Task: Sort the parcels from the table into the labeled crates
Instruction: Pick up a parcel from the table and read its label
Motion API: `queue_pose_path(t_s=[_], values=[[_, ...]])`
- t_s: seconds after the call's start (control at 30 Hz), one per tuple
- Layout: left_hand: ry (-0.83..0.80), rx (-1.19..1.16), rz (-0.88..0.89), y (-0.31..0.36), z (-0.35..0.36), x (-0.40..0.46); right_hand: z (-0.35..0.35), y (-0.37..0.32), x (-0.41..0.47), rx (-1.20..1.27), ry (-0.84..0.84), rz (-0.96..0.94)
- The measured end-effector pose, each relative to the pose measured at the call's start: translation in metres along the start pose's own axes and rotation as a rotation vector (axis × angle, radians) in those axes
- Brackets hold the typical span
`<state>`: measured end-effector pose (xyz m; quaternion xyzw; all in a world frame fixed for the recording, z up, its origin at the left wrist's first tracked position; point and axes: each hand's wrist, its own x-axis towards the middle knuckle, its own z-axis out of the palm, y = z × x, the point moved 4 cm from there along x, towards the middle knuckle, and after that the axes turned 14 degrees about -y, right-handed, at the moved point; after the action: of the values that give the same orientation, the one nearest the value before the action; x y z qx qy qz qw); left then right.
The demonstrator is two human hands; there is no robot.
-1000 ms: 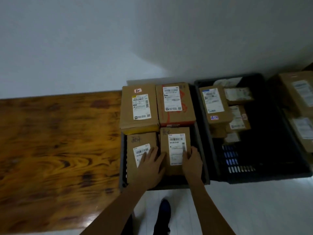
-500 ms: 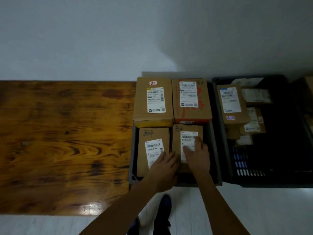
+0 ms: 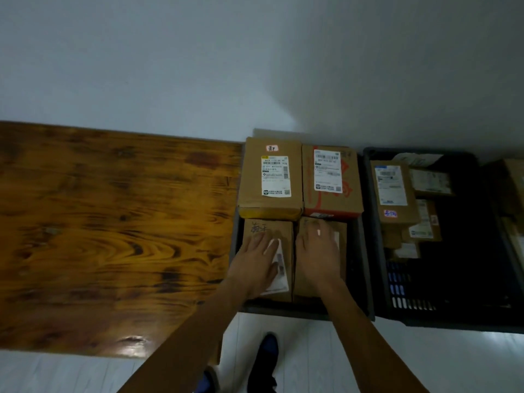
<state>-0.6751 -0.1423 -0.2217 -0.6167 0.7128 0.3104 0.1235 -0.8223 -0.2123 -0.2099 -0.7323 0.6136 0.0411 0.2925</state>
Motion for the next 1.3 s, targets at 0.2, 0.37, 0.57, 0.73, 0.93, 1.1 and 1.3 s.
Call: queue_pose_path(t_s=[0.2, 0.37, 0.57, 0.73, 0.93, 1.1, 1.3], values=[[0.168, -0.031, -0.132, -0.083, -0.074, -0.057, -0.037, -0.150, -0.011, -0.044, -0.073, -0.334], [0.332, -0.094, -0.341, -0.226, -0.143, -0.184, -0.034, -0.345, -0.026, -0.219, -0.192, -0.513], [0.432, -0.137, -0.593, -0.421, -0.183, -0.395, 0.020, -0.606, -0.104, -0.273, -0.199, -0.713], [0.494, -0.172, -0.769, -0.545, -0.195, -0.571, 0.076, -0.805, -0.168, -0.212, -0.172, -0.843], [0.625, -0.232, -0.915, -0.675, -0.197, -0.732, 0.132, -1.005, -0.214, -0.256, -0.190, -1.023], [0.641, -0.304, -1.044, -0.795, -0.187, -0.824, 0.203, -1.147, -0.229, -0.309, -0.226, -1.116], [0.633, -0.385, -1.132, -0.936, -0.194, -0.890, 0.276, -1.307, -0.201, -0.282, -0.261, -1.154]])
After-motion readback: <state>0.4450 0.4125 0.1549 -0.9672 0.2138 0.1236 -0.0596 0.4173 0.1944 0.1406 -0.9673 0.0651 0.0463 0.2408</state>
